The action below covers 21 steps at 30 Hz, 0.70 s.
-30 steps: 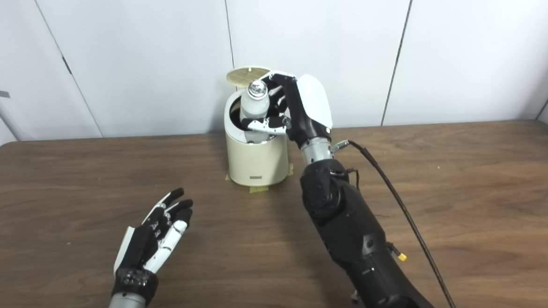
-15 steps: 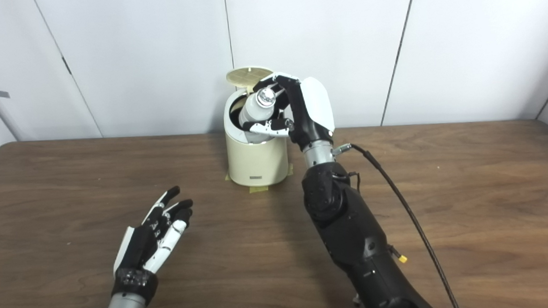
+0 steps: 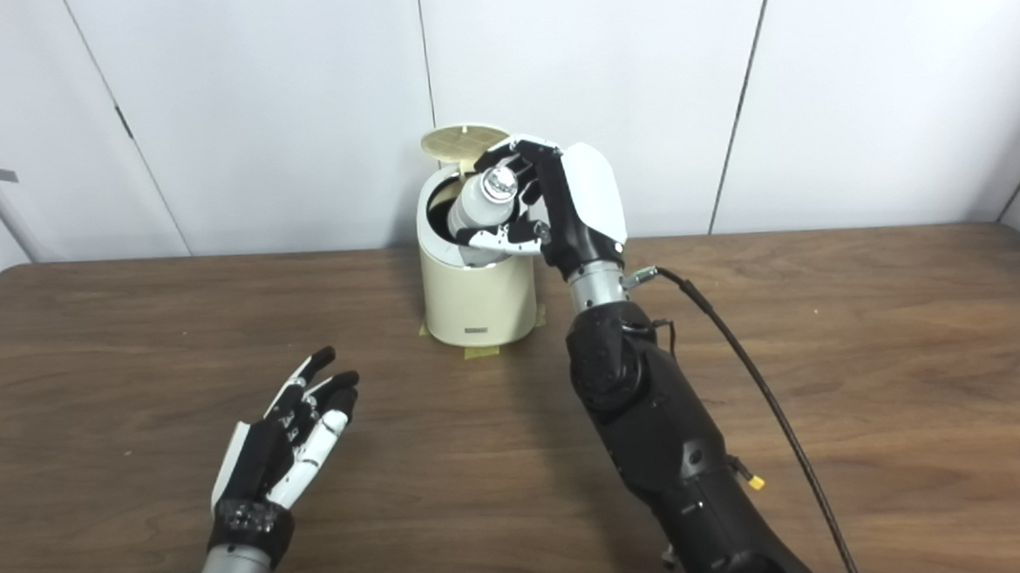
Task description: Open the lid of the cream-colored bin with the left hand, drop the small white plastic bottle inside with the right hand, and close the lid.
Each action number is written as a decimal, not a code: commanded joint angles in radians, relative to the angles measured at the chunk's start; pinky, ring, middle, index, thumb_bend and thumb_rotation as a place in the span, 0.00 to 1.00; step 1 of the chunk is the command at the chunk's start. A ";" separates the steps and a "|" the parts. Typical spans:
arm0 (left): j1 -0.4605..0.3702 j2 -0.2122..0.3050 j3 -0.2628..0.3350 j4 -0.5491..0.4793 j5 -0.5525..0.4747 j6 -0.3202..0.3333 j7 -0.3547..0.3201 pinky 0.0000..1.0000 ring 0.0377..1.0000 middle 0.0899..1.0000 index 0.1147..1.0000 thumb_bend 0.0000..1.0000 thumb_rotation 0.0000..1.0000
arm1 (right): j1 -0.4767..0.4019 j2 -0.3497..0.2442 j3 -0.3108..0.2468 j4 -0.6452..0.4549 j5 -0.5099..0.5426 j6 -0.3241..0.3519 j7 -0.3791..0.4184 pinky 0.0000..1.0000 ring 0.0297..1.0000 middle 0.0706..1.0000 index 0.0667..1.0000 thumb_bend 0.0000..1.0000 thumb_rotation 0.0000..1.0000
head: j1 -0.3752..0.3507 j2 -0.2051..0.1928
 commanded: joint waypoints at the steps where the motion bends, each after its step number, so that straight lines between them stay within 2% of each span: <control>1: 0.054 -0.065 -0.004 -0.036 -0.001 -0.020 0.009 0.83 0.83 0.81 0.94 0.57 0.53 | -0.053 -0.002 0.003 -0.011 -0.014 -0.034 -0.025 0.41 0.49 0.45 0.63 0.57 0.00 | 0.002 0.001; 6: 0.055 -0.065 -0.004 -0.043 -0.004 -0.012 0.008 0.84 0.84 0.81 0.93 0.56 0.52 | -0.055 -0.004 0.006 0.001 -0.017 -0.045 -0.042 0.42 0.50 0.45 0.66 0.57 0.00 | 0.002 0.001; 7: 0.055 -0.063 -0.004 -0.039 -0.005 -0.019 0.006 0.83 0.84 0.81 0.93 0.55 0.52 | -0.056 -0.004 0.006 0.002 -0.019 -0.042 -0.043 0.42 0.50 0.51 0.66 0.73 0.02 | 0.002 0.001; 8: 0.055 -0.061 -0.004 -0.036 -0.006 -0.025 0.004 0.83 0.84 0.82 0.93 0.55 0.52 | -0.056 -0.004 0.006 0.002 -0.020 -0.041 -0.044 0.42 0.51 0.56 0.67 0.84 0.04 | 0.002 0.001; 10: 0.055 -0.060 -0.004 -0.033 -0.007 -0.027 0.002 0.83 0.84 0.81 0.93 0.56 0.52 | -0.056 -0.002 0.004 0.003 -0.017 -0.040 -0.042 0.43 0.54 0.61 0.69 0.89 0.05 | 0.002 0.001; 14: 0.055 -0.061 -0.003 -0.035 -0.005 -0.021 0.005 0.83 0.83 0.81 0.92 0.56 0.51 | -0.055 0.000 0.001 0.010 -0.015 -0.048 -0.047 0.45 0.60 0.70 0.70 0.92 0.04 | 0.002 0.001; 21: 0.056 -0.064 -0.003 -0.036 -0.004 -0.026 0.007 0.84 0.83 0.81 0.91 0.56 0.51 | -0.049 -0.003 0.004 0.001 -0.019 -0.036 -0.037 0.47 0.62 0.70 0.70 0.92 0.05 | 0.004 0.002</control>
